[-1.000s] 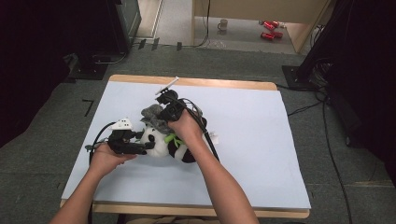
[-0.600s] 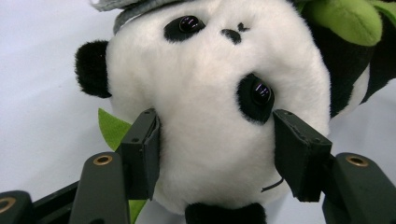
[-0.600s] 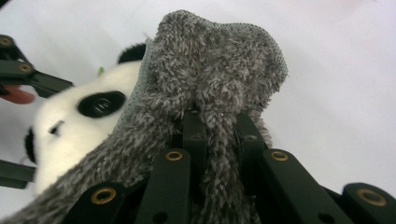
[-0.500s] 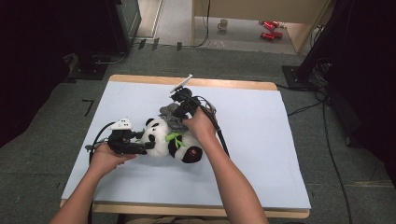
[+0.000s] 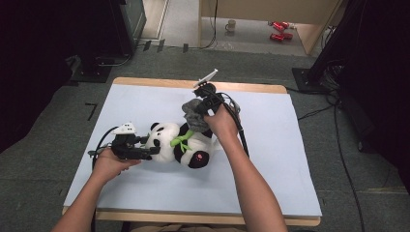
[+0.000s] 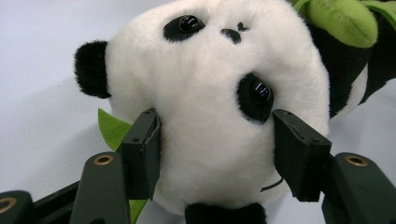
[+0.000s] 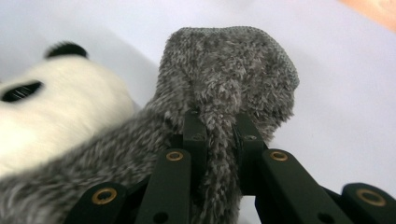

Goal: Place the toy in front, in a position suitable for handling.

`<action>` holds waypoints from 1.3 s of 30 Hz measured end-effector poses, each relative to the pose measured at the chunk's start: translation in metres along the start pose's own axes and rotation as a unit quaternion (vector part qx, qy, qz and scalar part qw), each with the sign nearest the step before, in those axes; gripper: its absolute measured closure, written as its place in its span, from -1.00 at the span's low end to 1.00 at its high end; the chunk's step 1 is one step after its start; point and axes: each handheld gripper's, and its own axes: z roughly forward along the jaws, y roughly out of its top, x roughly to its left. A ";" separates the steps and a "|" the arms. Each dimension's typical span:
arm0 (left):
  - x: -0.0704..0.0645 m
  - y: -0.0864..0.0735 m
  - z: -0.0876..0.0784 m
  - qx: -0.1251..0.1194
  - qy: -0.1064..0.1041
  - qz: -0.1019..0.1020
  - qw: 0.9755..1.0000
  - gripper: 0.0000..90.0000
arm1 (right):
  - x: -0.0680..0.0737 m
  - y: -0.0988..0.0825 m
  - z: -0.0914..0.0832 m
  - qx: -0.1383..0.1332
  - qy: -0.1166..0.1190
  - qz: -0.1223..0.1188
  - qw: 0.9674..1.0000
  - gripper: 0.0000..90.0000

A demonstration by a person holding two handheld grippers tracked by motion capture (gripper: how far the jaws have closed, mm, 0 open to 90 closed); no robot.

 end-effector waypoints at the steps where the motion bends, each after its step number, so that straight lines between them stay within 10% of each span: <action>1: 0.000 0.000 0.000 0.000 0.000 0.000 1.000 -0.13 | 0.000 0.000 0.000 0.000 0.000 0.000 1.000 0.78; 10: 0.000 0.000 0.000 -0.002 0.001 0.000 1.000 -0.13 | 0.040 0.030 -0.010 -0.044 0.034 -0.032 0.998 0.78; 20: 0.001 0.000 0.000 0.000 0.002 -0.006 1.000 -0.14 | 0.078 0.031 0.038 -0.012 0.070 -0.062 0.996 0.77; 39: 0.000 0.001 0.001 0.000 0.001 -0.012 1.000 -0.14 | 0.032 -0.001 0.036 0.000 0.053 -0.032 0.998 0.76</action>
